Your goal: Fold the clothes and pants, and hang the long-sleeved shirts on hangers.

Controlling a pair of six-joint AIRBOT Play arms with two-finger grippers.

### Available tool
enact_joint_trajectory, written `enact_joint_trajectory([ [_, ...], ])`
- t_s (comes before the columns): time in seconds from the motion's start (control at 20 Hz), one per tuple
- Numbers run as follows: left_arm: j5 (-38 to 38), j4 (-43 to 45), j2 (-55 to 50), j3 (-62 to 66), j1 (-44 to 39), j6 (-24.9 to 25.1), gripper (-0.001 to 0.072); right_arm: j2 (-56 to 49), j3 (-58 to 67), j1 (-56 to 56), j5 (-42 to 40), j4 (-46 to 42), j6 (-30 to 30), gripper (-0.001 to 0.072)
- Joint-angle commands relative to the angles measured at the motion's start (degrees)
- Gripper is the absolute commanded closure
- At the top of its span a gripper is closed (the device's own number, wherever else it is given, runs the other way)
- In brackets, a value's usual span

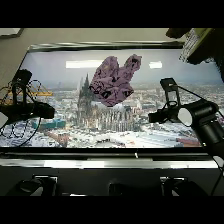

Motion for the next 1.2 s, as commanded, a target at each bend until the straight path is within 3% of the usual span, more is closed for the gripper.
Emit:
enact_joint_trajectory([
  [0.0,0.1,0.0,0.0,-0.1,0.0,0.0,0.0683,0.0,-0.1,0.1,0.0,0.0,0.0,0.0677],
  [0.35,3.1,0.0,-0.1,-0.2,0.1,0.0,0.0681,0.0,0.0,0.1,0.0,0.0,0.0,0.0677],
  [0.4,4.3,0.0,-0.2,-0.2,0.1,-0.2,0.0608,0.0,0.0,0.1,0.0,0.0,0.0,0.0677],
  [0.5,5.2,0.0,-1.1,-0.2,0.1,-5.4,-0.0013,0.0,0.0,0.1,0.0,0.0,0.0,0.0677],
  [0.65,10.9,-2.8,-6.6,-0.1,1.4,-10.6,-0.0013,0.0,0.0,0.1,0.0,0.0,0.0,0.0677],
  [0.8,19.9,-18.8,-16.8,1.0,3.8,-10.5,-0.0013,0.0,0.0,0.1,0.0,0.0,0.0,0.0677],
  [0.95,27.5,-36.4,-30.6,6.2,4.4,-2.0,-0.0013,0.0,0.0,0.1,0.0,0.0,0.0,0.0677],
  [1.05,28.0,-46.0,-41.1,13.3,4.3,5.1,-0.0013,0.0,0.0,0.1,0.0,0.0,0.0,0.0677],
  [1.15,27.6,-51.6,-50.2,20.2,4.3,8.3,-0.0013,0.0,0.0,0.1,-0.2,0.0,0.0,0.0676],
])
